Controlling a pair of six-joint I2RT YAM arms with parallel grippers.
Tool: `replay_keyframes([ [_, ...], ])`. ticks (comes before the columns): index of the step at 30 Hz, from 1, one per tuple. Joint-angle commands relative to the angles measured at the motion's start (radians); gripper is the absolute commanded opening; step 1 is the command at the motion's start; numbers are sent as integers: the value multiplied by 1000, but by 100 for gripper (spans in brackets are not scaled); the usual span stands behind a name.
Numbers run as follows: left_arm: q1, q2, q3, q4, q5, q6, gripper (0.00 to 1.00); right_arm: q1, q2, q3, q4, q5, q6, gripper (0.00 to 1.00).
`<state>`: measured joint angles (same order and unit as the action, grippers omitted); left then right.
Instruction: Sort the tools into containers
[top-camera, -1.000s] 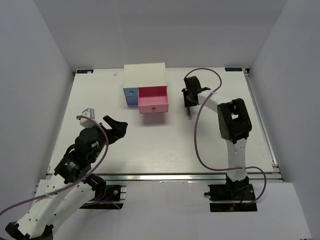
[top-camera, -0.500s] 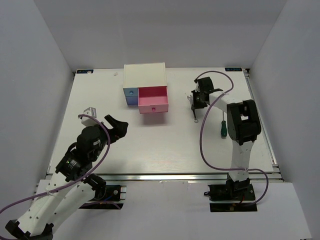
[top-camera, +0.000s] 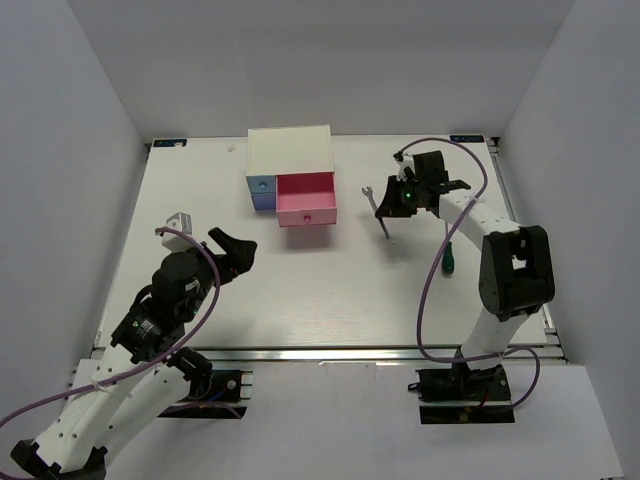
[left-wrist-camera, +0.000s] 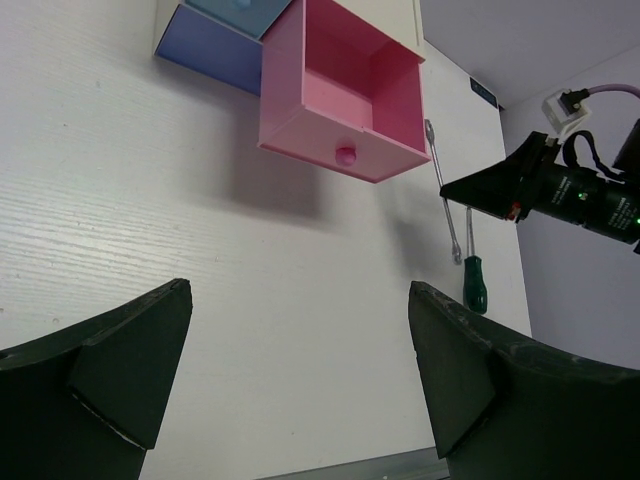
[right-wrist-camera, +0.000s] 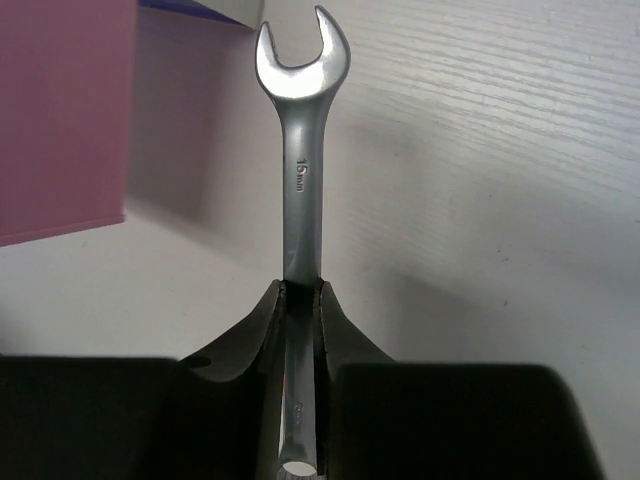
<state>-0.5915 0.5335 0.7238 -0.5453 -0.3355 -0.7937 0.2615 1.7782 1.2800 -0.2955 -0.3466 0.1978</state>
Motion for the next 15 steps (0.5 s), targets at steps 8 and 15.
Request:
replay_keyframes([
  [8,-2,-32,-12,8,-2,5,98,34,-192,-2,174,-107,-33,0],
  [15,-2,-20,-17,28,4,10,98,195,-180,129,164,-74,-245,0],
])
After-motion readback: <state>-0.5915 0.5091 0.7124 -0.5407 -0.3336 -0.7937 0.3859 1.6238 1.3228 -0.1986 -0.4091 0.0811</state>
